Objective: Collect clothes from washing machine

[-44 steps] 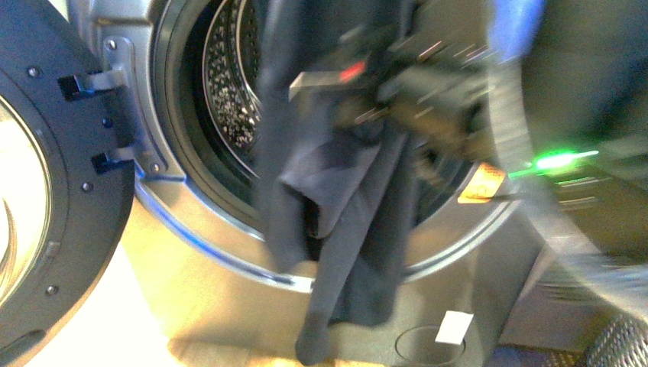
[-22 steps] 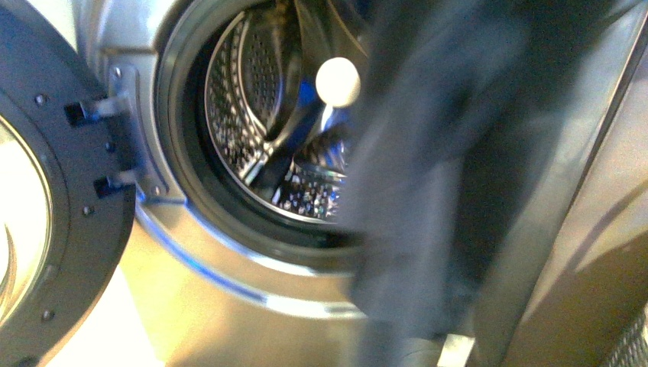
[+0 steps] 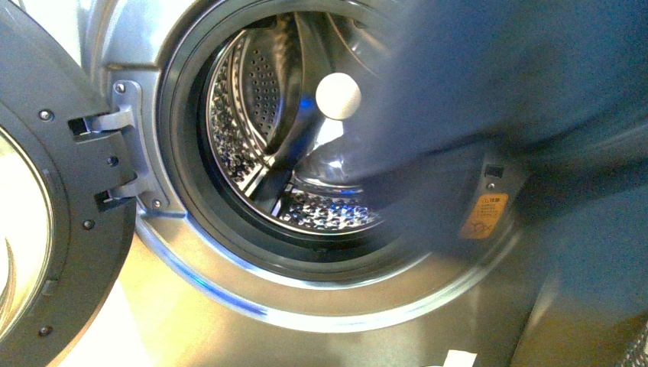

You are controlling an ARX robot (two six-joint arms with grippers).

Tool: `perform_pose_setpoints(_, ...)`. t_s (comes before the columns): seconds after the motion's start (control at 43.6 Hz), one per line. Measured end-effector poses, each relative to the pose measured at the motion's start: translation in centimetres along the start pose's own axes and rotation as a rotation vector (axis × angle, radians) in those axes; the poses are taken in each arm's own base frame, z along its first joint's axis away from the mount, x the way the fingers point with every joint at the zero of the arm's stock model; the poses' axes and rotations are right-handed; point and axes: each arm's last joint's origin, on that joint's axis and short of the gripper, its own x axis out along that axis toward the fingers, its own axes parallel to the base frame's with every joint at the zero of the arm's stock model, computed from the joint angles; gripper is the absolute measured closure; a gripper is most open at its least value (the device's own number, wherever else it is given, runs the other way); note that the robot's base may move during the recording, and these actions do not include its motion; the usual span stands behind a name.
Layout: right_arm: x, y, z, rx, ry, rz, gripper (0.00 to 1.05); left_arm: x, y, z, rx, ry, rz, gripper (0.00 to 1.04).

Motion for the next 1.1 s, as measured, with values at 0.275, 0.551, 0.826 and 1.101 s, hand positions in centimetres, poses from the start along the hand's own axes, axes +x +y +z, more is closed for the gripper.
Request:
perform_pose_setpoints(0.275, -0.3, 0.7, 9.3, -0.146, -0.042, -0.080, 1.02, 0.0, 0.0, 0.0, 0.000, 0.000, 0.000, 0.06)
perform_pose_setpoints(0.551, -3.4, -0.4, 12.7, -0.337, 0.034, -0.164, 1.02, 0.0, 0.0, 0.0, 0.000, 0.000, 0.000, 0.06)
perform_pose_setpoints(0.826, -8.8, -4.0, 12.7, -0.351, 0.089, -0.300, 1.02, 0.0, 0.0, 0.0, 0.000, -0.001, 0.000, 0.06)
perform_pose_setpoints(1.101, -14.9, -6.6, 9.0, -0.249, 0.216, -0.420, 1.02, 0.0, 0.0, 0.0, 0.000, -0.001, 0.000, 0.06)
